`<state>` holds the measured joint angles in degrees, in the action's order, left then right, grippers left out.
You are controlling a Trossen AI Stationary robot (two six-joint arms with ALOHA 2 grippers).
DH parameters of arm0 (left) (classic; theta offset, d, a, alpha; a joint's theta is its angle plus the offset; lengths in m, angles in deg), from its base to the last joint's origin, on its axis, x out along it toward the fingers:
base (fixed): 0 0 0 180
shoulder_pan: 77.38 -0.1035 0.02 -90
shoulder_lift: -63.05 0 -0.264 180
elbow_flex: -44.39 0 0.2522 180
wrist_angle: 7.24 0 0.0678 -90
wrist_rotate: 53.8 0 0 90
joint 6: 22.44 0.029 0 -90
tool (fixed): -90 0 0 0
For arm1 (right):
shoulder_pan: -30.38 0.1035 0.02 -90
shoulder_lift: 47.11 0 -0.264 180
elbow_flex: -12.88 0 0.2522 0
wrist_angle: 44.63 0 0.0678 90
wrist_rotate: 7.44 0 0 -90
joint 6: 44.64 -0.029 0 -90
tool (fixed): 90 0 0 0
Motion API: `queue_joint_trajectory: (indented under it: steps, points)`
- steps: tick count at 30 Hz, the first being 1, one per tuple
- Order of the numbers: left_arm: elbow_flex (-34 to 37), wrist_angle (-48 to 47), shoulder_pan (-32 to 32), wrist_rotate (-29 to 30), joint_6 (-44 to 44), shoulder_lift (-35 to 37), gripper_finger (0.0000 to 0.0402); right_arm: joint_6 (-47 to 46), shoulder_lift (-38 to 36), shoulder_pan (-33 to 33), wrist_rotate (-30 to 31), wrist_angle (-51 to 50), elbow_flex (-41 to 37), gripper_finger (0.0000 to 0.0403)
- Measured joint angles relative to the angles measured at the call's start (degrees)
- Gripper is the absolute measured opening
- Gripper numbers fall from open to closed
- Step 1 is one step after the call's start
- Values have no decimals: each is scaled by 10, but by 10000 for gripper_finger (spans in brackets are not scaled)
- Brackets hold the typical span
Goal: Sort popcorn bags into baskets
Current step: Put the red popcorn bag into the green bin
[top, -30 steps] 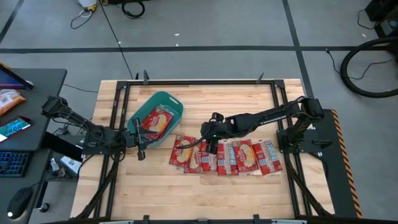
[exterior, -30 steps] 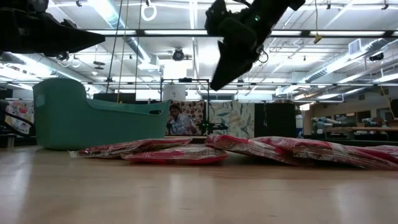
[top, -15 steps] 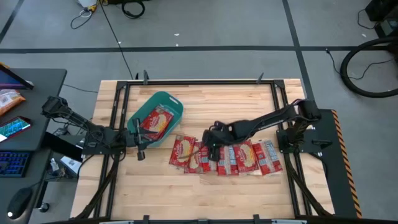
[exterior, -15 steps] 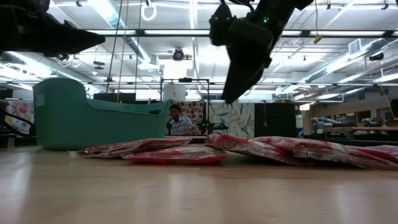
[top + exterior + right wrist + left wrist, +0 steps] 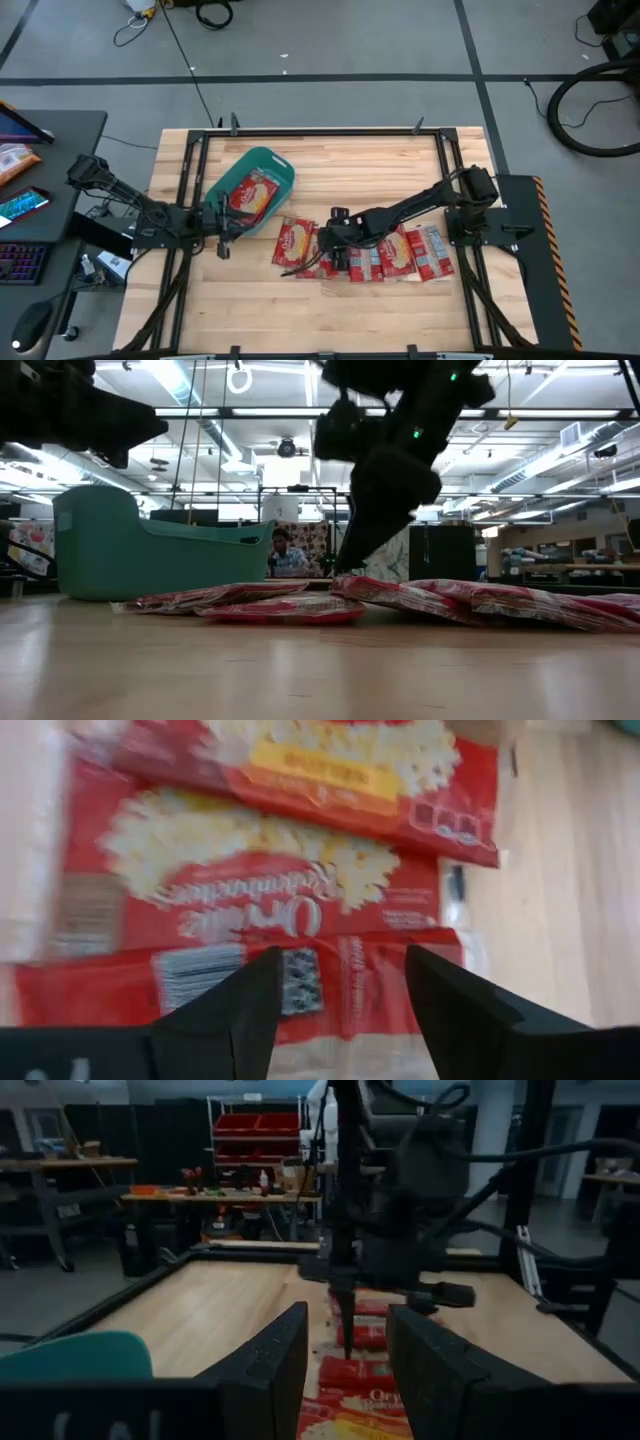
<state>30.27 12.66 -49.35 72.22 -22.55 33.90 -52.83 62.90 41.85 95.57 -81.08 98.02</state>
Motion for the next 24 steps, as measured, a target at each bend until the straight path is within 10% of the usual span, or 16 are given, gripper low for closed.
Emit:
queue_joint_trajectory:
  steps: [16, 24]
  points:
    - [0, -10, 1, -29, -53, -6, 142, 53, 38, -10, -21, 7, 0, 18]
    - [0, -12, 1, -29, -53, -6, 142, 51, 25, -15, -25, 14, -2, 6]
